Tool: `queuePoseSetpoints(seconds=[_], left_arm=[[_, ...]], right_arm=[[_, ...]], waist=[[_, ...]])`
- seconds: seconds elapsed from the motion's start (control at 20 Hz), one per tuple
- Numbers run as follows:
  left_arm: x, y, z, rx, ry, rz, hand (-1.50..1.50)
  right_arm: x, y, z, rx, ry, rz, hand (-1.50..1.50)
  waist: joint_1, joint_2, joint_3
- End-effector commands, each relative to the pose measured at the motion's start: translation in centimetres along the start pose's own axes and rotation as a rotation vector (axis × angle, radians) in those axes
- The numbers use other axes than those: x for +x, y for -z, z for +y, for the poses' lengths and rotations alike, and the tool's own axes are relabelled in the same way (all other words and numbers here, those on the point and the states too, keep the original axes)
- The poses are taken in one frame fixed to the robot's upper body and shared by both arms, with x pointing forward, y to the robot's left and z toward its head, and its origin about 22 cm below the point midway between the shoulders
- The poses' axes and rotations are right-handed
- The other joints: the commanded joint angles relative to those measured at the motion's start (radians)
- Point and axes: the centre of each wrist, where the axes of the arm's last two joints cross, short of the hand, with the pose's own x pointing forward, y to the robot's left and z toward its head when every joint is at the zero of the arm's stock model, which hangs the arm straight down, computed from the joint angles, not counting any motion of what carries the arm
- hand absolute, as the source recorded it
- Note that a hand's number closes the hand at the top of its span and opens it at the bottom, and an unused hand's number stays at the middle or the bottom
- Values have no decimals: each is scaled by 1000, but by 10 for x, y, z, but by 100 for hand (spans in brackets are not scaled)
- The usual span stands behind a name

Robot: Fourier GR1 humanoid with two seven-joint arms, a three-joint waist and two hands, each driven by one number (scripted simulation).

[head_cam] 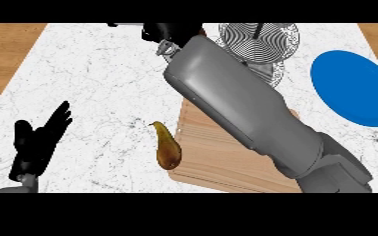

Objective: Pick the sweet potato from the cutting board and place it in the tiered basket

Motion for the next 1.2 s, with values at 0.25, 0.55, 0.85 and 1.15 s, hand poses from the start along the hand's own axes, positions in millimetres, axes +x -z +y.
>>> queuePoseSetpoints(seconds=[0.25, 0.55, 0.85, 1.15], left_arm=[[2, 1, 0, 21, -12, -27, 0], [7, -5, 11, -2, -10, -17, 0], [5, -2, -1, 6, 1, -6, 0], [10, -6, 14, 6, 4, -6, 0]], right_arm=[[-18, 45, 2, -53, 303, 135, 150], [-57, 77, 21, -47, 290, 150, 150], [-86, 108, 9, -45, -305, 16, 150], [-93, 125, -5, -8, -474, -75, 150]], waist=[[-12, 5, 1], [2, 9, 1], [-9, 4, -1], [4, 8, 1]])
